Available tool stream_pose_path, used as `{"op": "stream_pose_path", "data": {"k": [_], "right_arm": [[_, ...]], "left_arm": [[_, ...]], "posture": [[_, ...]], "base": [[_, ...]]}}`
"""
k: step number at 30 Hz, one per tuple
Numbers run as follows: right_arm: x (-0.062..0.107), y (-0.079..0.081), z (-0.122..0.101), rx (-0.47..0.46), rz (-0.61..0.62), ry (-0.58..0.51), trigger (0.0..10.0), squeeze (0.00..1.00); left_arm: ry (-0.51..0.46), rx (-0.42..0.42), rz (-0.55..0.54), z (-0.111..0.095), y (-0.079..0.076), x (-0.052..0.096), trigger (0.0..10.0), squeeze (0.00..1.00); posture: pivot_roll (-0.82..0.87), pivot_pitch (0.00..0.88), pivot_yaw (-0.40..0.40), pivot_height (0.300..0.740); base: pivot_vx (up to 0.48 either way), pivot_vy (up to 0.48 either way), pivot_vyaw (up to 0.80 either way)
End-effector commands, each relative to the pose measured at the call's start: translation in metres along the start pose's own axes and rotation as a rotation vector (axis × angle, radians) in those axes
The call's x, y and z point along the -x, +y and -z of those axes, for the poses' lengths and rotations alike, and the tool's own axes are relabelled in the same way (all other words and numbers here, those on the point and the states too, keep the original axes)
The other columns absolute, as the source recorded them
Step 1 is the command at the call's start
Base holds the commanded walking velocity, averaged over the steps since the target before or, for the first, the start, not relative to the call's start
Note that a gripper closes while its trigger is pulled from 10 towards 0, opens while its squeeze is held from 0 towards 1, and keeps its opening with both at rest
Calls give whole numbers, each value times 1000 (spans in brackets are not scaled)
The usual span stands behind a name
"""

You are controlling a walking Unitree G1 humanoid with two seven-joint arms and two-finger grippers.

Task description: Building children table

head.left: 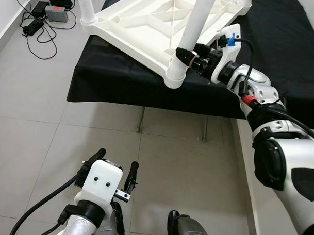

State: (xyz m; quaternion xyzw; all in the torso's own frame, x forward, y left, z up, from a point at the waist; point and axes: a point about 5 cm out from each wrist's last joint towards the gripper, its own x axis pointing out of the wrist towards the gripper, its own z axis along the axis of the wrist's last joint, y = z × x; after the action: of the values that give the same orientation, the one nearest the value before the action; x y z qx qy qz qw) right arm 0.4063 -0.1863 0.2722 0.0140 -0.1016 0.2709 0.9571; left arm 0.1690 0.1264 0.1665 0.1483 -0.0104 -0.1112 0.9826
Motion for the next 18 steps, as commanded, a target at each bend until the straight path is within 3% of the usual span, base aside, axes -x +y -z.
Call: {"op": "stream_pose_path", "data": {"k": [1, 5, 6, 9, 10, 12, 14, 15, 17, 18], "right_arm": [[21, -11, 8, -37, 50, -23, 10000, 1000], [27, -7, 12, -46, 42, -26, 10000, 1000], [30, 4, 21, -52, 49, -19, 10000, 1000], [31, 15, 28, -60, 68, -17, 10000, 1000], [28, 34, 37, -62, 107, -22, 10000, 1000], [28, 34, 37, -62, 107, -22, 10000, 1000], [15, 65, 44, -84, 165, -44, 10000, 1000], [15, 65, 44, -84, 165, -44, 10000, 1000], [-6, 94, 35, -104, 128, -89, 10000, 1000], [-6, 94, 35, -104, 128, -89, 10000, 1000]], "left_arm": [[39, 13, 4, 8, -1, -1, 10000, 0], [40, 12, 6, 9, 0, -2, 10000, 0], [41, 12, 8, 10, 0, -2, 10000, 0], [42, 12, 8, 11, 0, -3, 10000, 0], [42, 12, 8, 11, 0, -4, 10000, 0], [42, 12, 8, 11, 0, -4, 10000, 0], [42, 13, 7, 12, 0, -6, 10000, 0], [42, 13, 7, 12, 0, -6, 10000, 0], [40, 15, 6, 12, -1, -7, 10000, 0], [40, 15, 6, 12, -1, -7, 10000, 0]], "posture": [[30, 271, -107, 740], [23, 267, -108, 740], [20, 263, -108, 740], [14, 257, -108, 740], [12, 252, -106, 740], [12, 252, -106, 740], [15, 251, -105, 740], [15, 251, -105, 740], [17, 255, -111, 740], [17, 255, -111, 740]], "base": [[0, 0, 0], [0, 0, 0], [0, 0, 0], [0, 0, 0], [0, 0, 0], [0, 0, 0], [0, 0, 0], [0, 0, 0], [0, 0, 0], [0, 0, 0]]}}
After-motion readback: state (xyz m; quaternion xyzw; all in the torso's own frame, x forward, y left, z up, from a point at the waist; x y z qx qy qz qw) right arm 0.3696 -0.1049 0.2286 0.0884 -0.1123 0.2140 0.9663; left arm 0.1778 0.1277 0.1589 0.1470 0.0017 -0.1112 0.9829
